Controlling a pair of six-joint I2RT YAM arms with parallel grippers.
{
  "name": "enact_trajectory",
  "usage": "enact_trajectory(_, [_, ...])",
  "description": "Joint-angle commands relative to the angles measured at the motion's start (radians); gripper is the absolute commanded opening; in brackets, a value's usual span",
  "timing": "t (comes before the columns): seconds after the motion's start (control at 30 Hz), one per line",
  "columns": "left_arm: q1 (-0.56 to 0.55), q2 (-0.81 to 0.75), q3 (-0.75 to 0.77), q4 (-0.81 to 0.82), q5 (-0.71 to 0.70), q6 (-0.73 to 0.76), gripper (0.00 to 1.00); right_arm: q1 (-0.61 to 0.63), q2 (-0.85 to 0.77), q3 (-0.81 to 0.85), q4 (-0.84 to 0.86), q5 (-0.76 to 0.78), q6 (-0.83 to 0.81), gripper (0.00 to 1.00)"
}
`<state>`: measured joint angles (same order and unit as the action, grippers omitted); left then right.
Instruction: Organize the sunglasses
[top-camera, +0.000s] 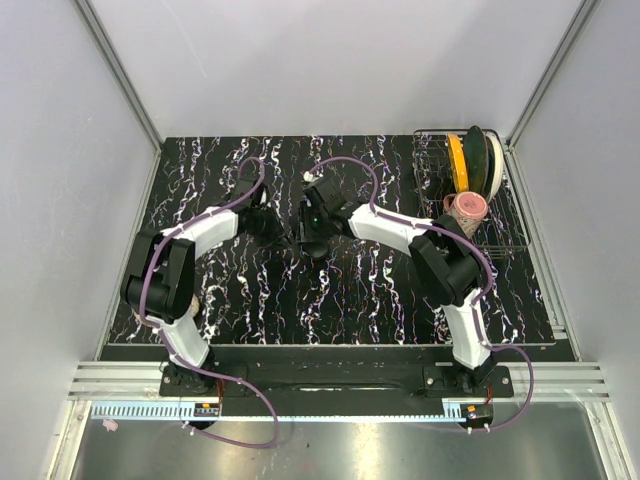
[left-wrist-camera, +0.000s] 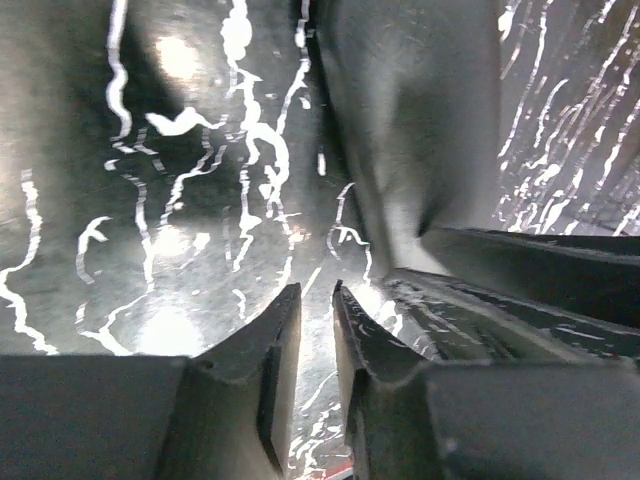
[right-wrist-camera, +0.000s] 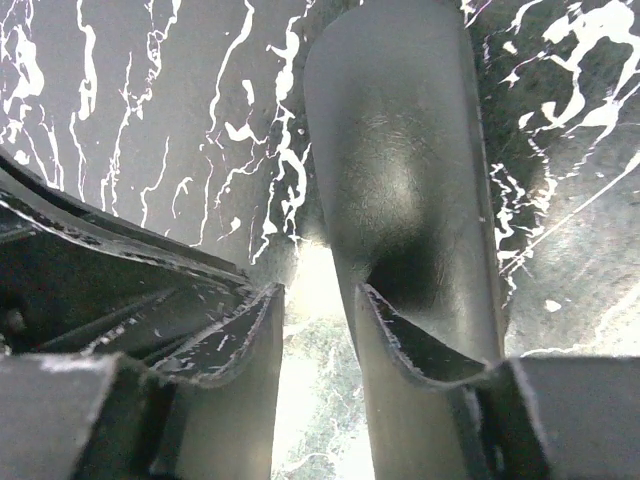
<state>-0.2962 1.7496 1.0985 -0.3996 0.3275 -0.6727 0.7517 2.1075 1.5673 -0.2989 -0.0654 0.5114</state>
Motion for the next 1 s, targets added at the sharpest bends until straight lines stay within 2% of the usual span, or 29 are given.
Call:
enact_trajectory(0.0, [0.020, -0.102, -0.005, -0.033, -0.132, 0.015, 0.28, -0.011, -0.069, 0.020, -0.042, 0.090, -0.089, 0.49])
enact_trajectory(0.07, [0.028, -0.125, -0.008, -0.050, -0.192, 0.016, 0.34, -0.011, -0.092, 0.028, -0.042, 0.117, -0.128, 0.64])
enact_trajectory(0.1, [0.029, -0.148, -0.014, -0.054, -0.224, 0.022, 0.43, -0.011, -0.095, 0.031, -0.042, 0.142, -0.172, 0.76])
enact_trajectory(0.17, [0.037, -0.170, -0.019, -0.064, -0.255, 0.028, 0.48, -0.011, -0.090, 0.048, -0.055, 0.162, -0.223, 0.83])
enact_trajectory(0.2, [0.038, -0.191, -0.025, -0.067, -0.278, 0.030, 0.54, -0.011, -0.084, 0.056, -0.063, 0.171, -0.269, 0.92])
enact_trajectory(0.27, [0.045, -0.206, -0.031, -0.070, -0.288, 0.039, 0.58, -0.011, -0.063, 0.079, -0.081, 0.167, -0.321, 0.97])
enact_trajectory(0.47, [0.072, -0.246, -0.069, -0.070, -0.301, 0.054, 0.65, -0.011, -0.011, 0.119, -0.118, 0.067, -0.566, 0.99])
enact_trajectory(0.63, [0.104, -0.251, -0.106, -0.061, -0.277, 0.064, 0.66, -0.012, 0.026, 0.189, -0.140, 0.130, -0.559, 0.98])
enact_trajectory(0.7, [0.111, -0.248, -0.112, -0.047, -0.251, 0.061, 0.66, -0.012, 0.035, 0.221, -0.147, 0.171, -0.518, 0.98])
enact_trajectory(0.83, [0.114, -0.228, -0.100, -0.042, -0.209, 0.059, 0.66, -0.011, 0.054, 0.276, -0.231, 0.292, -0.326, 0.98])
enact_trajectory(0.9, [0.115, -0.207, -0.083, -0.039, -0.194, 0.055, 0.66, -0.012, 0.057, 0.299, -0.278, 0.351, -0.162, 0.97])
enact_trajectory(0.97, [0.114, -0.179, -0.059, -0.039, -0.183, 0.048, 0.66, -0.012, 0.065, 0.312, -0.335, 0.326, -0.034, 0.93])
